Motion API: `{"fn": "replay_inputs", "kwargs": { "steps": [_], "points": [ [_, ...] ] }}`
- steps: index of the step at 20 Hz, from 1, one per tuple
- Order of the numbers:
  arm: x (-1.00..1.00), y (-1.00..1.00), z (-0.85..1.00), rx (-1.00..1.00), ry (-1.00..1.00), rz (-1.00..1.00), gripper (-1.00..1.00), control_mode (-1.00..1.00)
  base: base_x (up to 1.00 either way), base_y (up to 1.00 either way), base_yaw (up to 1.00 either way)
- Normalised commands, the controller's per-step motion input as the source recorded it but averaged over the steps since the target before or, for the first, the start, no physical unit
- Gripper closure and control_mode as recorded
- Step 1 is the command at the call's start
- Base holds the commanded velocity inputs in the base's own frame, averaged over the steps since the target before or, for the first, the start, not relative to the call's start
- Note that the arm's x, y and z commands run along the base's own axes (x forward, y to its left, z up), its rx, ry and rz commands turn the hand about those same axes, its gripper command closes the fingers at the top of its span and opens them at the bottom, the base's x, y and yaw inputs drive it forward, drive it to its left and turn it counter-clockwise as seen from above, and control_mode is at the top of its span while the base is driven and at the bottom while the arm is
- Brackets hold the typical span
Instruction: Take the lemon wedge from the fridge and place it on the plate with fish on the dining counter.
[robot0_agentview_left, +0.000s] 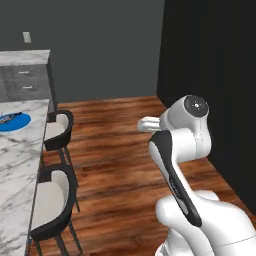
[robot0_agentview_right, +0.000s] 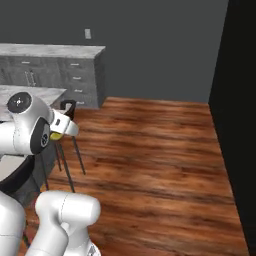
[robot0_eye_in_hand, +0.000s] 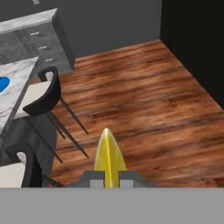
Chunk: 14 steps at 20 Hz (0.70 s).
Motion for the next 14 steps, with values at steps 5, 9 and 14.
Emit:
{"fn": "replay_inputs", "kwargs": {
  "steps": [5,9,14],
  "points": [
    [0.00,0.00,0.00,0.00,0.00,0.00,1.00,1.00,0.98,-0.43,0.45],
    [0.00,0.00,0.00,0.00,0.00,0.00,1.00,1.00,0.92,-0.08,0.69],
    [0.00,0.00,0.00,0.00,0.00,0.00,1.00,1.00,0.80,-0.06,0.73]
  ]
}}
